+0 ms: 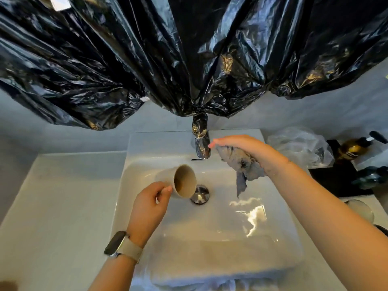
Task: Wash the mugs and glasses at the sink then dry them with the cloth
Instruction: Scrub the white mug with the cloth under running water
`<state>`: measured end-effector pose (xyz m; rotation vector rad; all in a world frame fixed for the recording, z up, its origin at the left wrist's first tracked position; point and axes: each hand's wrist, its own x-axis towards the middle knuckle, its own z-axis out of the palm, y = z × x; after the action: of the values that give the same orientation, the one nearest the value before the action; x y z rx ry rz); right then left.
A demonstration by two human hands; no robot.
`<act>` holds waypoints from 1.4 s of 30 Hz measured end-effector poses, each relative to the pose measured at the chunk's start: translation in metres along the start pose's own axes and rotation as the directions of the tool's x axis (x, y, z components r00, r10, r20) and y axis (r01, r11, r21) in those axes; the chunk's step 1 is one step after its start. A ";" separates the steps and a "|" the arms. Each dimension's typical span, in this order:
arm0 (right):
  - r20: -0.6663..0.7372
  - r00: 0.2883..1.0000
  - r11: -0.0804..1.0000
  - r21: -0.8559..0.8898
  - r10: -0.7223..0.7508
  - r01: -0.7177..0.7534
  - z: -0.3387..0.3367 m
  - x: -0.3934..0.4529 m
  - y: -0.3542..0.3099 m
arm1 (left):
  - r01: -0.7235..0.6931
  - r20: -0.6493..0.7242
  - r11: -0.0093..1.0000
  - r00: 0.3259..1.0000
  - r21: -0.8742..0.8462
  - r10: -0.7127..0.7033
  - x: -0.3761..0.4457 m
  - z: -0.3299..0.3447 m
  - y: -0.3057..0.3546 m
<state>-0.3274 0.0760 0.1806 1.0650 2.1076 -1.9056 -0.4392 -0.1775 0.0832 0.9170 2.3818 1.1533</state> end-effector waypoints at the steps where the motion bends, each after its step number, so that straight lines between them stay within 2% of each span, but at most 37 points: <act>1: 0.025 1.000 1.000 -0.011 0.016 -0.015 -0.001 0.009 -0.003 | -0.024 0.000 0.997 1.000 0.070 0.024 0.004 0.000 -0.002; 4: 0.083 0.996 0.999 0.015 0.044 -0.045 -0.002 0.027 -0.006 | -0.105 0.051 0.963 0.994 0.246 0.096 0.017 -0.002 -0.008; 9: 0.175 0.984 0.997 0.053 0.040 -0.050 -0.005 0.038 -0.003 | -0.243 0.162 0.825 0.969 0.510 0.185 0.030 -0.005 -0.012; 12: 0.200 0.979 0.995 0.086 0.028 -0.046 -0.004 0.041 -0.002 | -0.297 0.217 0.775 0.954 0.558 0.209 0.033 -0.005 -0.012; 16: 0.160 0.987 0.997 0.077 0.016 -0.028 0.001 0.042 -0.003 | -0.375 0.338 0.668 0.921 0.643 0.192 0.035 -0.002 -0.008; 20: 0.144 0.989 0.992 0.120 0.018 -0.035 0.005 0.033 -0.005 | -0.407 0.362 0.580 0.911 0.706 0.198 0.032 0.000 -0.004; 23: 0.115 0.993 0.994 0.103 0.032 -0.044 0.007 0.027 -0.008 | -0.373 0.337 0.618 0.924 0.692 0.181 0.026 0.000 -0.007; 26: 0.092 0.995 0.993 0.113 0.025 -0.035 0.010 0.023 -0.011 | -0.298 0.251 0.723 0.952 0.623 0.177 0.026 -0.002 -0.008; 28: 0.074 0.997 0.985 0.171 0.015 -0.027 0.013 0.020 -0.015 | -0.199 0.165 0.823 0.978 0.532 0.130 0.027 -0.005 -0.006; 30: 0.053 0.999 0.966 0.256 0.006 -0.019 0.017 0.017 -0.020 | -0.071 0.088 0.931 0.995 0.359 0.042 0.028 -0.008 -0.005; 32: 0.022 1.000 0.950 0.313 -0.006 -0.001 0.020 0.014 -0.024 | 0.037 0.076 0.988 0.996 0.149 -0.049 0.027 -0.008 -0.004; 34: 0.010 1.000 0.929 0.369 -0.028 0.022 0.022 0.011 -0.029 | 0.143 0.149 0.989 0.979 -0.041 -0.136 0.025 -0.002 -0.004; 37: -0.004 0.998 0.888 0.456 -0.055 0.051 0.021 0.009 -0.039 | 0.235 0.226 0.941 0.957 -0.243 -0.181 0.021 0.012 0.001; 42: 0.030 0.998 0.950 0.309 -0.051 0.039 0.010 0.000 -0.032 | 0.320 0.273 0.858 0.936 -0.401 -0.222 0.017 0.035 0.006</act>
<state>-0.3491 0.0676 0.2054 1.0289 1.8698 -2.3137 -0.4303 -0.1427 0.0660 0.5011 1.8816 1.3213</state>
